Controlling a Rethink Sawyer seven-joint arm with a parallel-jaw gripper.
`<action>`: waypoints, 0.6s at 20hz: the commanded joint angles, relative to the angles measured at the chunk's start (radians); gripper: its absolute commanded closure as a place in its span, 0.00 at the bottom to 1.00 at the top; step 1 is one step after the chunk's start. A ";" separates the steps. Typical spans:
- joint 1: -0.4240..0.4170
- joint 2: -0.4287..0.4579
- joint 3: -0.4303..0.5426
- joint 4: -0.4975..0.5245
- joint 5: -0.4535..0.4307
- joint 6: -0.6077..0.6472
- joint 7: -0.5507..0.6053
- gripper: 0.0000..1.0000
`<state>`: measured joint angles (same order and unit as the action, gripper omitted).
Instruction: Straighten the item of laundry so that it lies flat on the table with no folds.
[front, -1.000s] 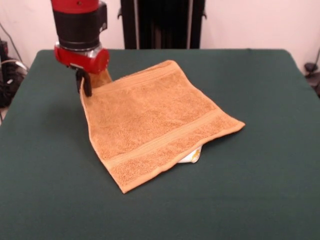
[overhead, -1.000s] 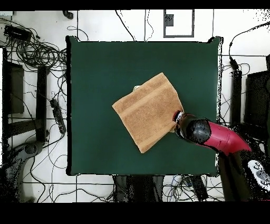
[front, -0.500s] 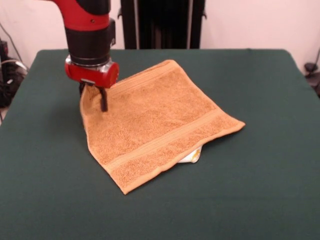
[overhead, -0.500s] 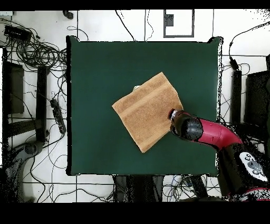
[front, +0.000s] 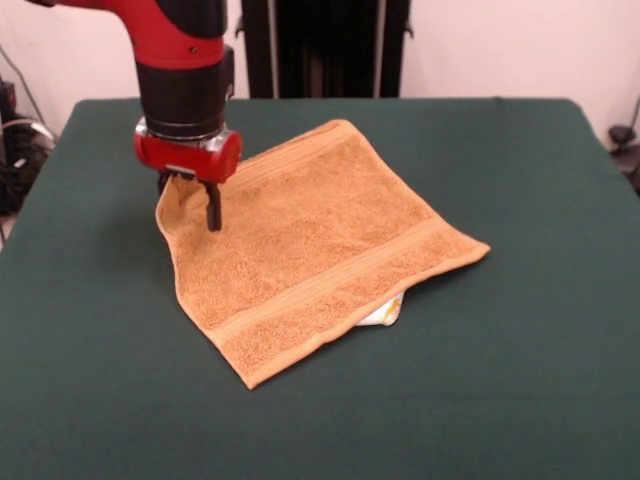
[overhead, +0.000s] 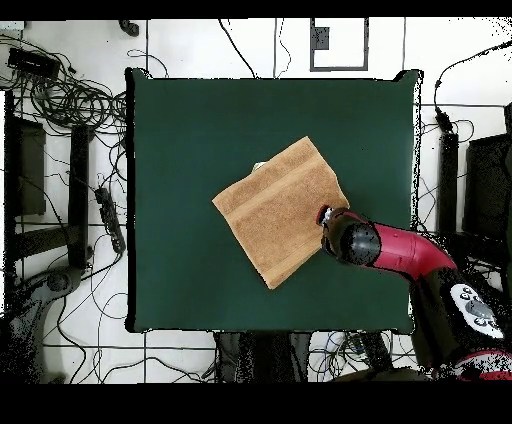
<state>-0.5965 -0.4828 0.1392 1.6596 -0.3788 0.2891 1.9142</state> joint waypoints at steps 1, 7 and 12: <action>0.058 0.012 0.122 -0.049 -0.001 0.063 -0.012 0.00; 0.101 -0.115 0.105 -0.059 0.052 0.237 -0.019 0.00; 0.112 -0.263 0.117 -0.063 0.109 0.468 -0.064 0.00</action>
<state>-0.5460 -0.5965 0.1401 1.6474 -0.3568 0.4410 1.9142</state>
